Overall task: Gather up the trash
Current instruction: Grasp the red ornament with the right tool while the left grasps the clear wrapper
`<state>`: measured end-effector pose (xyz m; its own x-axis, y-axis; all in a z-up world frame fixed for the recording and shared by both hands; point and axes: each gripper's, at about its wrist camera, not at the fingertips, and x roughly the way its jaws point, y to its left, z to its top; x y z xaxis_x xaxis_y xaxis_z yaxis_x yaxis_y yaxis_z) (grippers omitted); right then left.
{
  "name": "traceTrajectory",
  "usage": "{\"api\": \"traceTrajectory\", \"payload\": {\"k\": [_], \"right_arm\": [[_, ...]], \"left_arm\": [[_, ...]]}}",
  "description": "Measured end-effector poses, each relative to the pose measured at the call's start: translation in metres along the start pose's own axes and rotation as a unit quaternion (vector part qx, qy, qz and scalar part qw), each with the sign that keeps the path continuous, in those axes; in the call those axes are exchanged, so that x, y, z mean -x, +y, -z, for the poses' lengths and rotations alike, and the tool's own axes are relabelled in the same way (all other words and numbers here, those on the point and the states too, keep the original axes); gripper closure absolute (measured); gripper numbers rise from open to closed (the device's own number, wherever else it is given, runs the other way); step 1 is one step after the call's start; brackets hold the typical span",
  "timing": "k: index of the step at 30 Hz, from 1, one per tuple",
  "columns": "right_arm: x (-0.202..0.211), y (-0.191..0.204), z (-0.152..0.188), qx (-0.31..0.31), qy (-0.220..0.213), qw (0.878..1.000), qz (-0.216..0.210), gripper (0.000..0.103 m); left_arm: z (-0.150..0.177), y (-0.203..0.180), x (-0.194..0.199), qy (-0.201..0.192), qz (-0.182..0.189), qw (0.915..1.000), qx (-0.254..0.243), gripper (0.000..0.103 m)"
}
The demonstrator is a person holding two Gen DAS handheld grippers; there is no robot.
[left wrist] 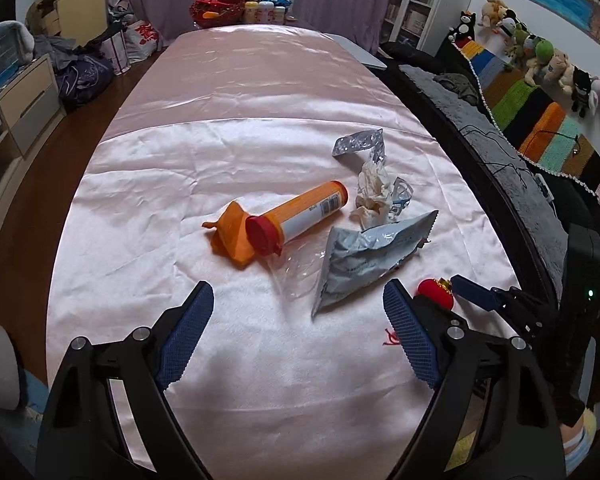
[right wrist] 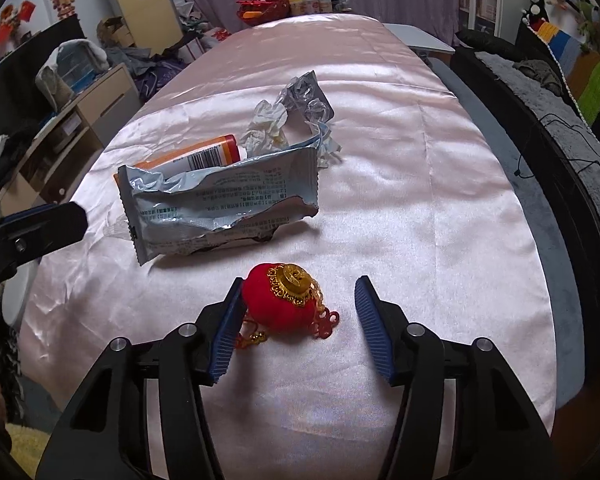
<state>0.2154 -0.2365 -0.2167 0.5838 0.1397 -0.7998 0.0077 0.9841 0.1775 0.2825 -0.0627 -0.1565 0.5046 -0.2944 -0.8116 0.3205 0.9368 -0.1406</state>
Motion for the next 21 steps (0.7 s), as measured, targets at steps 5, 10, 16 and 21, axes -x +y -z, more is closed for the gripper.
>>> {"api": "traceTrajectory", "payload": {"k": [5, 10, 16, 21], "right_arm": [[0.0, 0.0, 0.0, 0.004, 0.002, 1.0, -0.005, 0.066], [0.006, -0.003, 0.005, -0.007, 0.011, 1.0, -0.024, 0.066], [0.012, -0.007, 0.014, -0.017, 0.012, 0.999, -0.028, 0.066], [0.019, -0.009, 0.021, -0.02, 0.015, 0.999, -0.024, 0.066]], "left_arm": [[-0.016, -0.011, -0.02, 0.008, 0.012, 0.9998, -0.012, 0.027], [-0.025, -0.017, -0.036, 0.016, 0.027, 0.9994, -0.015, 0.04], [-0.028, -0.024, -0.044, 0.019, 0.045, 0.9987, -0.017, 0.072], [-0.021, -0.03, -0.029, 0.007, 0.05, 0.9985, -0.022, 0.091]]}}
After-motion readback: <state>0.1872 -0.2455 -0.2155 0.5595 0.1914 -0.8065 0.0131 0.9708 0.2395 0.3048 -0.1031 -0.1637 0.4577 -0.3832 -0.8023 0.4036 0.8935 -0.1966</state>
